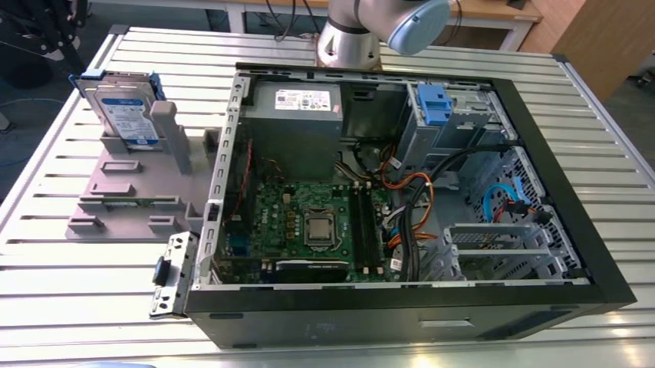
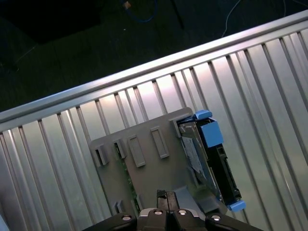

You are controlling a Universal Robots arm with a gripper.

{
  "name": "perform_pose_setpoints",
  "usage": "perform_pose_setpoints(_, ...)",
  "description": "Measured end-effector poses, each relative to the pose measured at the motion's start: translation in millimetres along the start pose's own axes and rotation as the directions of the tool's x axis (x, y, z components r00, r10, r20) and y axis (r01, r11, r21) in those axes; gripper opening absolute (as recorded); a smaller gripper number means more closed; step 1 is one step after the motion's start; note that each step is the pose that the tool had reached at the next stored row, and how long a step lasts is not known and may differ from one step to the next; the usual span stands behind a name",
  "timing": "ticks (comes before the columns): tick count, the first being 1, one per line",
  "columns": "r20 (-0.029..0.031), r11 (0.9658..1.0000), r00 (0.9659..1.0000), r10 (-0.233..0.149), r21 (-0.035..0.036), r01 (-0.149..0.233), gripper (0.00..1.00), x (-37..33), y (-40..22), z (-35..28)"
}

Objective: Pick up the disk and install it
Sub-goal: 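Pick up the disk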

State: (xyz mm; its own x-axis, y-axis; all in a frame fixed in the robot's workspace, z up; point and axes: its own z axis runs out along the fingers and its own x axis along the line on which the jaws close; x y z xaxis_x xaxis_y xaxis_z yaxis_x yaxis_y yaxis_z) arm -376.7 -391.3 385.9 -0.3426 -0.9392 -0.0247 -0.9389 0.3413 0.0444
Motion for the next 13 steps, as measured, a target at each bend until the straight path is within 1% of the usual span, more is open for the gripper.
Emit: perform_pose_setpoints(13,-0.0005,1.0000,1.0000,-0.010,-0.0002,0.010,0.11,0.0,0.0,0.0)
